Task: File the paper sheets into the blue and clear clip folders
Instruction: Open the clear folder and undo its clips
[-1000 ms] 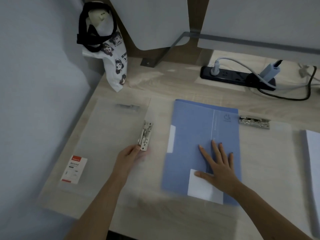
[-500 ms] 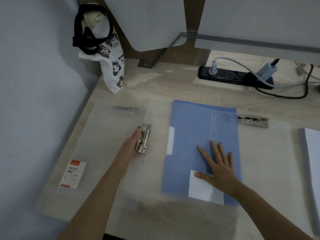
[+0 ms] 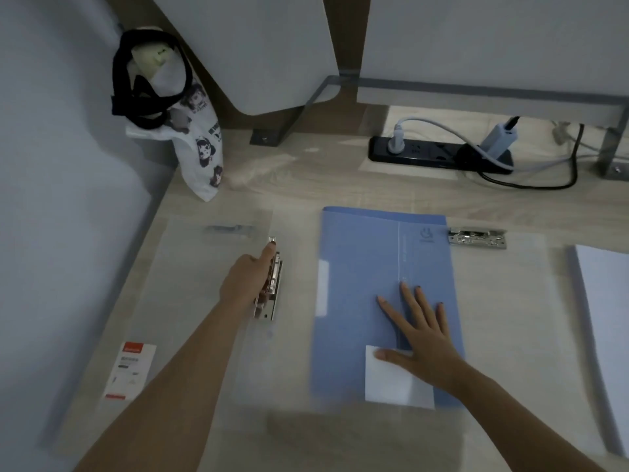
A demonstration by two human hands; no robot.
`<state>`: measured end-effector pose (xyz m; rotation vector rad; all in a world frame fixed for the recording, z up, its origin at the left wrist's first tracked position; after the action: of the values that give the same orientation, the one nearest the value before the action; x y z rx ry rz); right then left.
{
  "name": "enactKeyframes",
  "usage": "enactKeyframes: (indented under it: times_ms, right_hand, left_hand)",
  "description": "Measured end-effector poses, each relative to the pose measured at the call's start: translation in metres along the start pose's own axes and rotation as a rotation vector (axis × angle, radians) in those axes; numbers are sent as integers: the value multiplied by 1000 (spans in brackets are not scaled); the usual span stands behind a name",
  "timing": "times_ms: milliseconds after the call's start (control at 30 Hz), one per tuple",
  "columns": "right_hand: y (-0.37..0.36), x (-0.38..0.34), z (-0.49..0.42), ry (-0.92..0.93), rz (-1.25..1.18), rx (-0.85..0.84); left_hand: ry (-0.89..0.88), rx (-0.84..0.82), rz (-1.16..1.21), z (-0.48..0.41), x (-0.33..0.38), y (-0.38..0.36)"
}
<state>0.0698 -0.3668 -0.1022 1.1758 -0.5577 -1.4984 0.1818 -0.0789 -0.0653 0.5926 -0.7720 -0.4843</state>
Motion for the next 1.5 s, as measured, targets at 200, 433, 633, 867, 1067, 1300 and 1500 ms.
enactKeyframes:
  times_ms: [200, 433, 633, 867, 1067, 1300, 1500]
  right_hand:
    - [9, -2, 2, -36, -97, 81]
    - [71, 53, 1, -349, -211, 389]
    - [105, 86, -28, -384, -93, 393]
    - [105, 99, -57, -305, -67, 335]
    - [96, 106, -56, -285, -68, 400]
    - [101, 105, -52, -302, -31, 406]
    - [122, 111, -48, -319, -145, 611]
  left_hand:
    - [-227, 366, -21, 26, 21, 12]
    - [-875, 234, -257, 74, 101, -88]
    - [-989, -2, -664, 84, 131, -198]
    - [-1042, 38, -726, 72, 124, -226]
    - [-1045, 84, -657, 71, 122, -229]
    - [-1046, 94, -689, 71, 123, -228]
    - [-1033, 71, -692, 71, 124, -227]
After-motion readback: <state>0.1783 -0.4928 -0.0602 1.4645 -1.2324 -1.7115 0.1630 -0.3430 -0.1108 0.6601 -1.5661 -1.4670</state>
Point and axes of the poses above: each hand's wrist, its own z-axis away from the middle knuckle, its own y-axis out of the back of the hand, x = y × z, the point moved 6 cm from there along -z, towards the middle knuckle, and after that the axes turned 1 degree about -x, right-handed, at the moved point
